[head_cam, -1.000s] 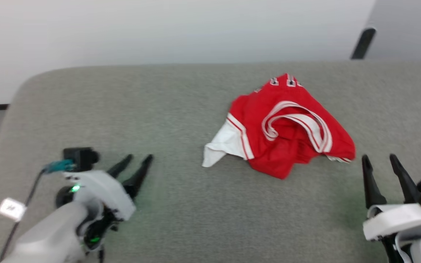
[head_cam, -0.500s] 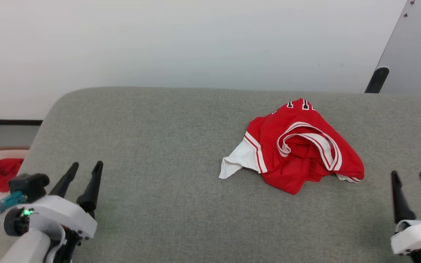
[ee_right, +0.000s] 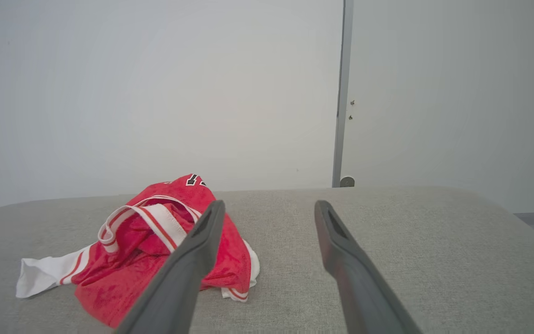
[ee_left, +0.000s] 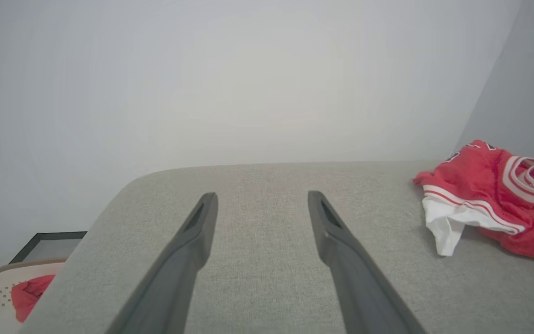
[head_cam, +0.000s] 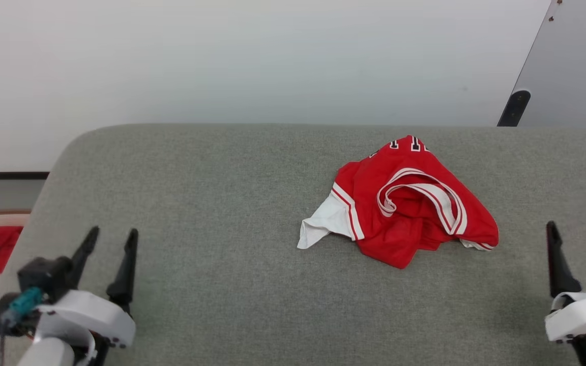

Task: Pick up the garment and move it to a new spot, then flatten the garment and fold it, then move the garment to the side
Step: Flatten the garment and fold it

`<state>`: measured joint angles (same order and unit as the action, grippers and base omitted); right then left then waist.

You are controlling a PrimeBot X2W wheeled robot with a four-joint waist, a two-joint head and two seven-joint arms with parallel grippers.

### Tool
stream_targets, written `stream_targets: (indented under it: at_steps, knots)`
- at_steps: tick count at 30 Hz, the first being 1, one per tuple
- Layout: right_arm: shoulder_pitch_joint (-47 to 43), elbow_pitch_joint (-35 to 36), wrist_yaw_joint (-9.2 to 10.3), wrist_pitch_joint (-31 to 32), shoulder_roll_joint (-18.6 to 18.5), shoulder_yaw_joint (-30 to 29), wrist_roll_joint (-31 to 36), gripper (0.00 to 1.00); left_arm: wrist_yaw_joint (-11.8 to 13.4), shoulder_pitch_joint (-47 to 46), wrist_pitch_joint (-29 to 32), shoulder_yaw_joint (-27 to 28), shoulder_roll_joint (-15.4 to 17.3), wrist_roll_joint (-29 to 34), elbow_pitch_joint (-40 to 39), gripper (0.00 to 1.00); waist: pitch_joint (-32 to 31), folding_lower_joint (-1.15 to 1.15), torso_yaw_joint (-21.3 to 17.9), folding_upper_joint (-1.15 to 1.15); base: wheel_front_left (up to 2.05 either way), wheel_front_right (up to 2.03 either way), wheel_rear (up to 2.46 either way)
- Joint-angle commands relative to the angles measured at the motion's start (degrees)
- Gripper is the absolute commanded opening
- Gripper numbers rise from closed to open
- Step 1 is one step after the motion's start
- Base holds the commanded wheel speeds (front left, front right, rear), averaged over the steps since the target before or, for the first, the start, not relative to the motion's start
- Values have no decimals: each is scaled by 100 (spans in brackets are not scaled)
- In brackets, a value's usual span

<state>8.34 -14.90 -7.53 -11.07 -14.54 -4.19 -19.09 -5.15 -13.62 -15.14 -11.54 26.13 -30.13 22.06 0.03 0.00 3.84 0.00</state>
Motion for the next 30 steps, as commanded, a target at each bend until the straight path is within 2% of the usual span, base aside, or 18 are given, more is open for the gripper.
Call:
stream_targets:
  at_steps: [1,11,22,26,30]
  knots:
    - [-40,-10,8,-9,46,30,14,100,-47,111,2,56,-54,150,43,100,39,0,2,0,0,0,0]
    - [55,-90,8,-70,118,117,50,100,-188,71,2,429,-294,457,153,100,147,0,-25,0,0,0,0]
    - [84,-147,8,-103,130,183,61,100,-239,-8,2,489,-380,553,208,100,138,0,-30,0,0,0,0]
    - [145,-113,8,-107,167,218,72,100,-238,-395,78,185,-308,382,280,100,203,0,-77,0,0,0,0]
    - [197,-48,8,-135,208,239,84,100,-236,-1106,877,-508,-226,-368,321,100,372,0,-149,0,0,0,0]
